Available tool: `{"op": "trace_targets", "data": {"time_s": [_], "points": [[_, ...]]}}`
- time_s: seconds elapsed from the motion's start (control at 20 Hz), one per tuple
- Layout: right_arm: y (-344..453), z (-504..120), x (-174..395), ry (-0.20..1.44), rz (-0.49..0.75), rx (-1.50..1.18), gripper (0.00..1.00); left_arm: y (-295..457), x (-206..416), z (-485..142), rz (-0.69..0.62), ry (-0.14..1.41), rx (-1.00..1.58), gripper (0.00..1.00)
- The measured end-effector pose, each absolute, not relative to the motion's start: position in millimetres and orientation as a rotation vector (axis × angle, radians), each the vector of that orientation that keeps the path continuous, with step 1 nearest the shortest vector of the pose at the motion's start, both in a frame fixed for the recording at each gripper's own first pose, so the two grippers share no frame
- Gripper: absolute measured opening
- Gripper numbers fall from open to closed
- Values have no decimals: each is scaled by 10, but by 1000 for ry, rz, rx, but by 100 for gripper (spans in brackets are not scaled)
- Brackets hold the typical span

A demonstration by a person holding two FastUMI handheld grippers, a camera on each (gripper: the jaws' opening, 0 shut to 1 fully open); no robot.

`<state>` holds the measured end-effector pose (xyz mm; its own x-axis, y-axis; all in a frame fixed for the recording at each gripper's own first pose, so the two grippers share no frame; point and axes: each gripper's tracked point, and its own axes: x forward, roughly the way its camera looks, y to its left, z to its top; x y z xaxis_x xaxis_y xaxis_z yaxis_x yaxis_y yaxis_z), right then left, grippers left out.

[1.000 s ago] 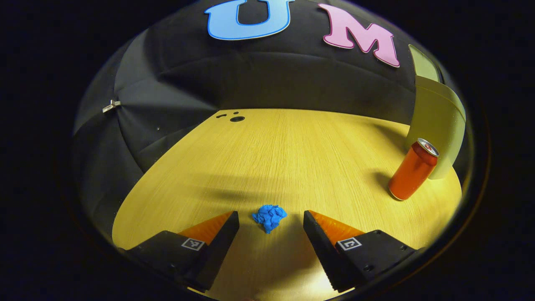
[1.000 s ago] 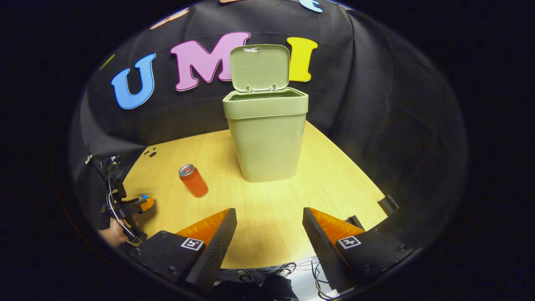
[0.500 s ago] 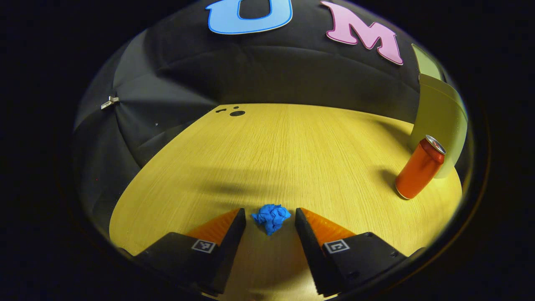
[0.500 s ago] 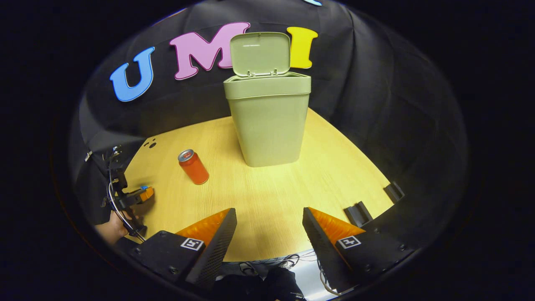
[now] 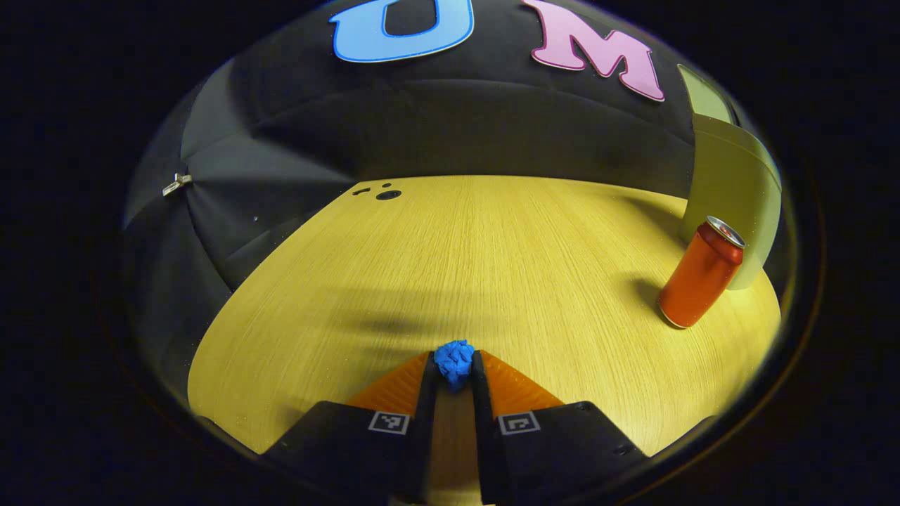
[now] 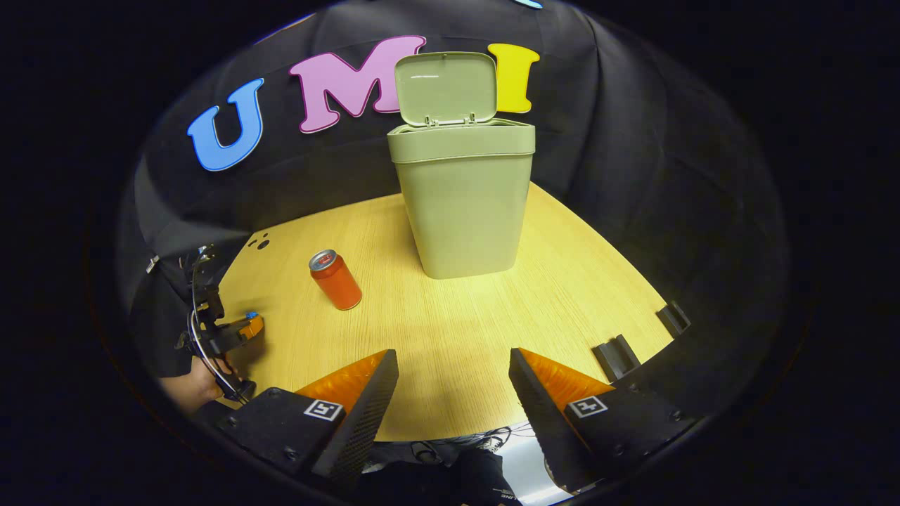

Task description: Press the lid of the desktop garbage bin to open it, pick up the crumpled paper on the desktop and throw it into the bin, then pick up the pop can on the desktop and drop it into the bin, and finally close the garbage bin lid.

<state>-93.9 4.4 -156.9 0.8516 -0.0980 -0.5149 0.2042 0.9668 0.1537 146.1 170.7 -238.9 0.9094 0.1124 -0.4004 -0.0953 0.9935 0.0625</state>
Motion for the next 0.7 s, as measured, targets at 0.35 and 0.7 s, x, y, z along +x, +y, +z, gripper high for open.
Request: {"op": "trace_targets", "data": {"time_s": [0.35, 0.7], "points": [[-77, -1576, -880, 510, -182, 268, 99, 1539, 1432, -1959, 94, 371, 55, 30], [-245, -1498, -536, 494, -108, 258, 99, 1081, 1259, -814, 35, 197, 37, 27]]}}
